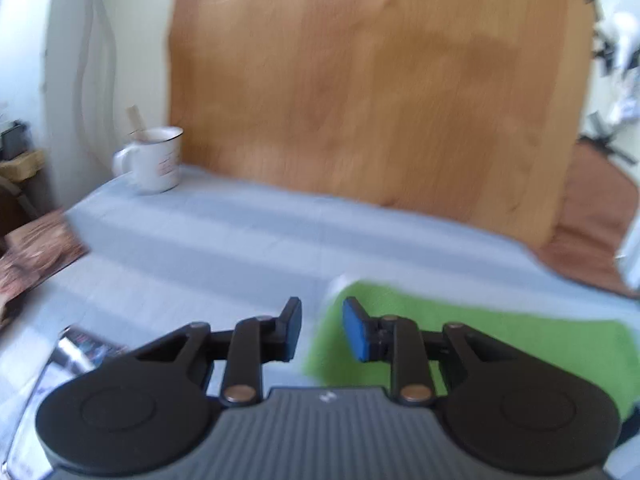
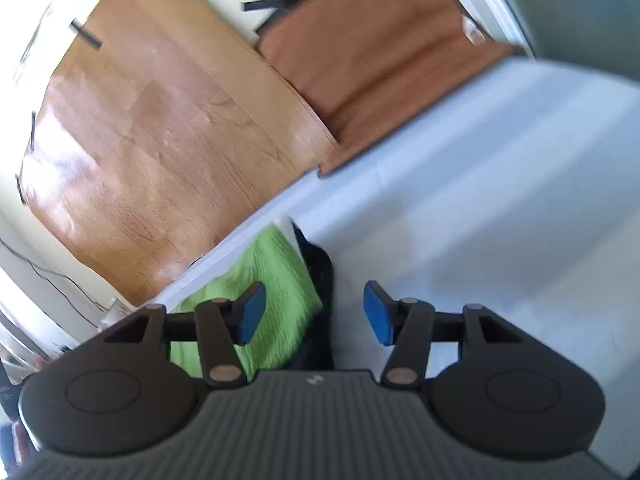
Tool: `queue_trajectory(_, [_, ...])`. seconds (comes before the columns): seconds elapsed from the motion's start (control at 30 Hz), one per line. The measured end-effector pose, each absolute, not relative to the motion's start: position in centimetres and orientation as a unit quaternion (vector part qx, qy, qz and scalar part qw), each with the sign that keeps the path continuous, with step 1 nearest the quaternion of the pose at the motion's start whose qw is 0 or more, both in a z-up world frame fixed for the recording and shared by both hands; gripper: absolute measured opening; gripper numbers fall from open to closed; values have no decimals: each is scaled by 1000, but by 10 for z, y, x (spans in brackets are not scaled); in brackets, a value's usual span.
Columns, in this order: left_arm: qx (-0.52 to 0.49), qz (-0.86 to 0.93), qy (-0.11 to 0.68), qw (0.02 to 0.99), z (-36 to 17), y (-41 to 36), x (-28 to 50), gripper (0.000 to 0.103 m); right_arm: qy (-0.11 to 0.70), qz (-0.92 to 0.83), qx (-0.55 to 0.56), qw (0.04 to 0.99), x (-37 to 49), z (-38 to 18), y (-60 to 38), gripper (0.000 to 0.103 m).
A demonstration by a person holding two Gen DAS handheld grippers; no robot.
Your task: Fold small clothes
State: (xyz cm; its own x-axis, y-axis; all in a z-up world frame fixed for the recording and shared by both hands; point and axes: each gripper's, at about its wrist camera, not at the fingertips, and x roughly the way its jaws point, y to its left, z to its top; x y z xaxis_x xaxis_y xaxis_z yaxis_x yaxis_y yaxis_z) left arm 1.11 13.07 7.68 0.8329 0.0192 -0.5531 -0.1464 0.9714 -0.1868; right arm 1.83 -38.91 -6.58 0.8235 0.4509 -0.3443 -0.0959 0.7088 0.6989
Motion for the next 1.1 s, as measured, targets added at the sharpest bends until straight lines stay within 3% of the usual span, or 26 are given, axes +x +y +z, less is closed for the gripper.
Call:
queue_trajectory(0.1, [-124, -45, 304, 944, 84, 102, 30, 22, 273, 168, 379, 868, 19, -76, -387, 59])
queue_trajectory(0.23, [-142, -138, 363, 911, 67, 52, 68, 5, 277, 176, 373, 868, 20, -75, -372, 60])
queue_trajectory(0.3, [-142, -153, 393, 896, 53, 33, 84, 3, 282, 185, 378, 862, 24, -74, -366, 60])
queue_trajectory(0.4, [-137, -144, 425, 883, 24, 19, 105, 4, 279, 193, 366, 867, 26, -74, -357, 60])
queue_trajectory(0.57, [-135, -145, 400, 895, 16, 19, 103, 6, 268, 196, 349, 876, 36, -75, -343, 60])
queue_trajectory(0.63, [-129, -144, 400, 896, 17, 17, 101, 6, 275, 195, 346, 875, 40, -75, -337, 47])
queue_trajectory(0.67, [-128, -143, 400, 896, 17, 16, 101, 6, 286, 193, 351, 870, 44, -77, -335, 29])
queue_trajectory(0.83, [-175, -158, 414, 879, 25, 36, 100, 6, 247, 207, 335, 885, 32, -42, -325, 25])
queue_trajectory(1.1, [-285, -106, 294, 906, 67, 158, 39, 19, 206, 319, 156, 912, 22, 43, -205, 23])
